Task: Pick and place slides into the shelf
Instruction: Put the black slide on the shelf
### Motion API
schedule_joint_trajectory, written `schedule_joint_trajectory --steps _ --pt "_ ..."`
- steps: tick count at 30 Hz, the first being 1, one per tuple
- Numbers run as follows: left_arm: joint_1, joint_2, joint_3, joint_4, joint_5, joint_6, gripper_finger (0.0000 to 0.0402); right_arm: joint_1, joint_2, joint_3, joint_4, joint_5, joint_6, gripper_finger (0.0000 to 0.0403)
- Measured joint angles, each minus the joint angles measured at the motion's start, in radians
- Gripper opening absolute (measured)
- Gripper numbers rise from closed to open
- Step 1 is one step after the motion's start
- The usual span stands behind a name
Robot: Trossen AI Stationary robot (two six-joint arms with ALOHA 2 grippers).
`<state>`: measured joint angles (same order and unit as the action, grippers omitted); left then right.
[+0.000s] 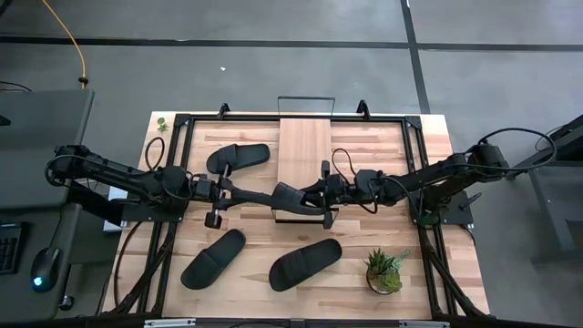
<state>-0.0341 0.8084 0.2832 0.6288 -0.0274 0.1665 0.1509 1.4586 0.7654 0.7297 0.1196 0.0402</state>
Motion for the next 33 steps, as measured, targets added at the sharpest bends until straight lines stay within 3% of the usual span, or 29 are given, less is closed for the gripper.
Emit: schedule_joint_trajectory --steps 5,15,22,28,33 --pt "0.0 -0.001 0.001 -0.019 -0.004 0.039 0.0051 0.0 -0.002 0.0 -0.011 0.001 -0.003 0.002" --pt "0.001 -0.003 0.002 -0.035 -0.017 0.121 0.0051 -0.001 -0.051 0.0 -0.084 0.007 -0.023 0.0109" --pt "0.001 -0.061 0.0 -0.156 -0.138 0.196 0.0064 -0.001 -0.151 0.0 -0.238 0.031 0.009 0.0135" --pt "0.007 -0.11 -0.001 -0.212 -0.333 0.276 0.005 0.002 -0.232 0.002 -0.36 0.03 0.042 0.0135" --pt "0.003 -0.106 0.0 -0.214 -0.363 0.353 0.0053 0.001 -0.239 0.002 -0.375 0.036 0.042 0.0135"
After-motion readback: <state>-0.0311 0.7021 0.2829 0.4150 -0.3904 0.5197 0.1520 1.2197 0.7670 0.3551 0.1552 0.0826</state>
